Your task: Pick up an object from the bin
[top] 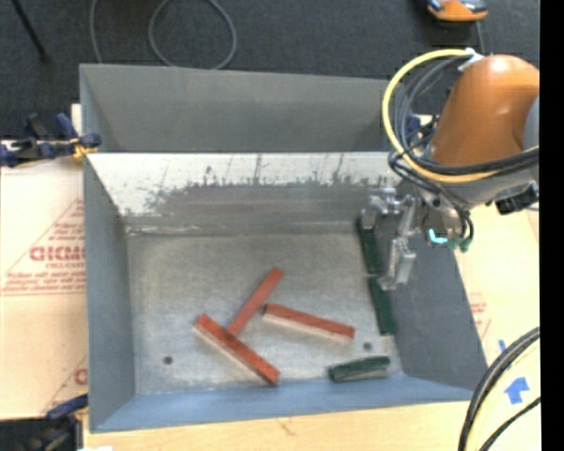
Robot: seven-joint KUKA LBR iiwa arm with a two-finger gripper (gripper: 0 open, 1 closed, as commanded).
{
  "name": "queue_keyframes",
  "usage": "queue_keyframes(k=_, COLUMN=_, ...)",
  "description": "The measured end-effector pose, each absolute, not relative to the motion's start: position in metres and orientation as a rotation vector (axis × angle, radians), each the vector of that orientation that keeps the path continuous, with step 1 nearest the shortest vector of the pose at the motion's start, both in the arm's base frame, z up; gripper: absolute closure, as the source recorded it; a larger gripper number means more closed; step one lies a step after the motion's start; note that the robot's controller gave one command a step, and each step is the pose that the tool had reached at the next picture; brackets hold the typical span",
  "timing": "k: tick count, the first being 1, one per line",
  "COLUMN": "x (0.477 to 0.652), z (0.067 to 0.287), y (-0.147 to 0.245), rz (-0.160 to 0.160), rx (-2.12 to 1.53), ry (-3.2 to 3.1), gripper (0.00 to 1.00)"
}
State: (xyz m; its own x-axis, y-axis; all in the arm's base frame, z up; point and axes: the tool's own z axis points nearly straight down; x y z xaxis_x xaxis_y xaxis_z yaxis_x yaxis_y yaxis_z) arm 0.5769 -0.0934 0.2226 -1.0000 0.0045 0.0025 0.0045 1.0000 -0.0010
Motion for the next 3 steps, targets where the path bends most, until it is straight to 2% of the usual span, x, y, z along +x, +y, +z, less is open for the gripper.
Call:
queue_keyframes(k=1, x=0.588, z=0.109, y=-0.067, rz=-0.001, rx=0.13, ry=-3.136, gripper=0.0)
queue_keyframes(k=2, x=0.546, z=0.08, y=-0.015, rz=-0.005, rx=0.114, ry=-3.136, gripper=0.0)
queue_keyframes(k=3, x=0.549, z=0.082, y=-0.019, rz=0.001, rx=0.113, ry=-3.142, gripper=1.0)
